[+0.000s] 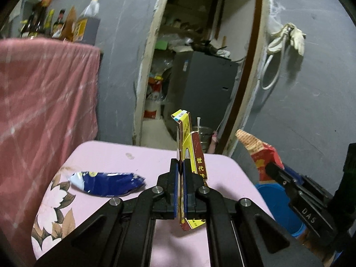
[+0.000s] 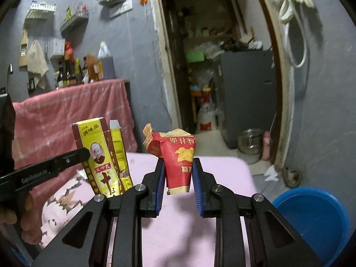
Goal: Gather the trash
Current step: 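Carry the yellow box and red pack with both grippers over the basin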
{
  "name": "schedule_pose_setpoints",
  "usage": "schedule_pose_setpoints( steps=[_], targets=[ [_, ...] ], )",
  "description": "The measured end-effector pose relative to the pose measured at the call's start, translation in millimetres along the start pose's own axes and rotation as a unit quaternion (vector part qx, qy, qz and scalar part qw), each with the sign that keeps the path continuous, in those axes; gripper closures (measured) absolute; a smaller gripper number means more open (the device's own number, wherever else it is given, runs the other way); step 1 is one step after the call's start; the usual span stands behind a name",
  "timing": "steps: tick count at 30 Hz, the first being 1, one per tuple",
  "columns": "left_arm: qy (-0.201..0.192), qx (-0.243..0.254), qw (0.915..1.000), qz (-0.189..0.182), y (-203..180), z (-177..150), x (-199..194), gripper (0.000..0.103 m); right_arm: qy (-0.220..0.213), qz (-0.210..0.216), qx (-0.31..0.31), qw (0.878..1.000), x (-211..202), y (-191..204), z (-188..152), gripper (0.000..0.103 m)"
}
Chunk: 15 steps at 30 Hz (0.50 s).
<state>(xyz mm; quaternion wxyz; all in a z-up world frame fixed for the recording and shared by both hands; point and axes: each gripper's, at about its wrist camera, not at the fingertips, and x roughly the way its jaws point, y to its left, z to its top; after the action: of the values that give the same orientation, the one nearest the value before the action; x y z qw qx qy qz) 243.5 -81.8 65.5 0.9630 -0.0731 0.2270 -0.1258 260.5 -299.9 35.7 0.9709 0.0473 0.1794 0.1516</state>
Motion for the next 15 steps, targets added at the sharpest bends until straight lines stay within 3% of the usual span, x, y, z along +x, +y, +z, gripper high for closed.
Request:
schedule_pose_setpoints(
  steps=[9,15],
  targets=[
    [-0.035,0.038,0.9984,-0.024,-60,3,6,0.101,-0.082,-0.068,-0.003,0.994,-59,-34,11,0.082],
    [-0.039,0.059,0.9959,-0.058,-116,-7,24,0.101,-0.094,-0.114,0.014,0.989,-87,-71,7,0.082]
  ],
)
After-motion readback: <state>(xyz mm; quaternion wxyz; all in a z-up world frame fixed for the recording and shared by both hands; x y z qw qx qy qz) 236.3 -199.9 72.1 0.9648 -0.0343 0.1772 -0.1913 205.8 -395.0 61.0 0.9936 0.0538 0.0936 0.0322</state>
